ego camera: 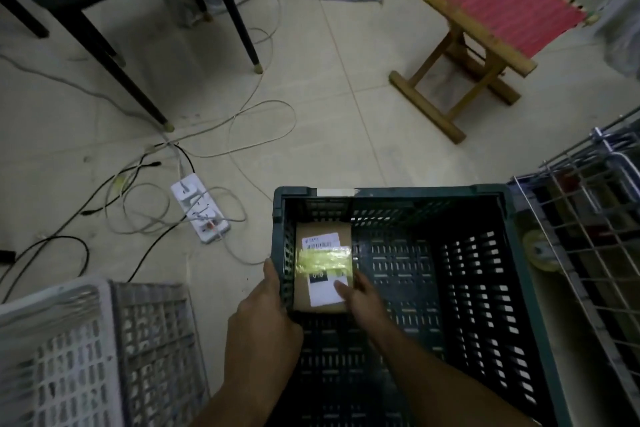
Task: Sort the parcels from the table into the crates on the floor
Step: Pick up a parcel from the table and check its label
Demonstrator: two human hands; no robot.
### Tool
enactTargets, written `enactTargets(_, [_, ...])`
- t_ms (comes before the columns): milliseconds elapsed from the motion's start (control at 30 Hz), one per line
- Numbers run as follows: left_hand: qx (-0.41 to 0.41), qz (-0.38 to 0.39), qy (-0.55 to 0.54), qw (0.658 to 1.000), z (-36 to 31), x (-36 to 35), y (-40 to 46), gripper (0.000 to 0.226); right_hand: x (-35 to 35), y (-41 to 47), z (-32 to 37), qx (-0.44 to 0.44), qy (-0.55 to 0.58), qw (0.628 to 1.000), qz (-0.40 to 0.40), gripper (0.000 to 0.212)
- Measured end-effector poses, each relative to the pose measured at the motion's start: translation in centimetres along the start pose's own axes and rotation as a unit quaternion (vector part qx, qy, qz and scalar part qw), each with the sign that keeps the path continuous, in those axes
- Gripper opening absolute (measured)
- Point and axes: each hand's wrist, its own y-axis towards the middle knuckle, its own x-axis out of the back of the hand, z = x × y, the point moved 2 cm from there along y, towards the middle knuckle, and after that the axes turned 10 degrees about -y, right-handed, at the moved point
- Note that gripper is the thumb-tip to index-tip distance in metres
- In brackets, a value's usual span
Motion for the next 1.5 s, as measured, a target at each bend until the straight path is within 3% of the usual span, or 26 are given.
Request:
enactTargets(100, [0.008, -0.003, 0.004, 1.0, 0.2, -0.2, 0.1, 0.079, -0.7, 1.3, -0.4, 0.005, -0.032, 0.999, -0.01, 0.029])
enactTargets(367, [0.007, 0.01, 0.049, 0.999, 0.9, -0.8, 0.4, 0.083, -1.5, 2.0, -0.8, 0.012, -0.082, 0.994, -0.068, 0.037])
enactTargets(500, [0.013, 0.024, 0.072, 0.997, 1.3, -1.2, 0.6, 0.084, -0.9, 1.6, 0.2, -0.037, -0.109, 0.99, -0.084, 0.033])
enactTargets(600, [0.02, 0.046, 0.052, 0.997, 1.5, -0.7, 0.7, 0.085, -0.4, 0.0, 2.1, -0.056, -0.142, 0.985, -0.082, 0.039])
enactTargets(767, [-0.017, 0.129, 0.065, 0.989, 0.6, 3.0, -0.3, 0.063, 0.9, -7.0, 8.0, 0.024, -0.265, 0.963, -0.028, 0.056])
enactTargets(867, [-0.03, 0.186, 0.137, 0.972, -1.8, 6.9, -2.2, 0.06, 2.6, -13.0, 12.6, 0.079, -0.375, 0.924, 0.008, 0.061])
enactTargets(967, [-0.047, 0.19, 0.208, 0.958, -5.1, 11.1, -4.8, 0.059, 4.5, -19.6, 17.5, 0.122, -0.478, 0.87, 0.015, 0.061])
enactTargets(1233, [-0.088, 0.123, 0.257, 0.954, -13.6, 25.9, -15.8, 0.059, 6.3, -40.4, 29.3, 0.257, -0.642, 0.723, 0.0, 0.059])
enactTargets(1500, [-0.094, 0.023, 0.23, 0.968, -16.2, 41.7, -32.6, 0.052, 3.9, -62.6, 35.6, 0.315, -0.71, 0.629, -0.03, 0.056])
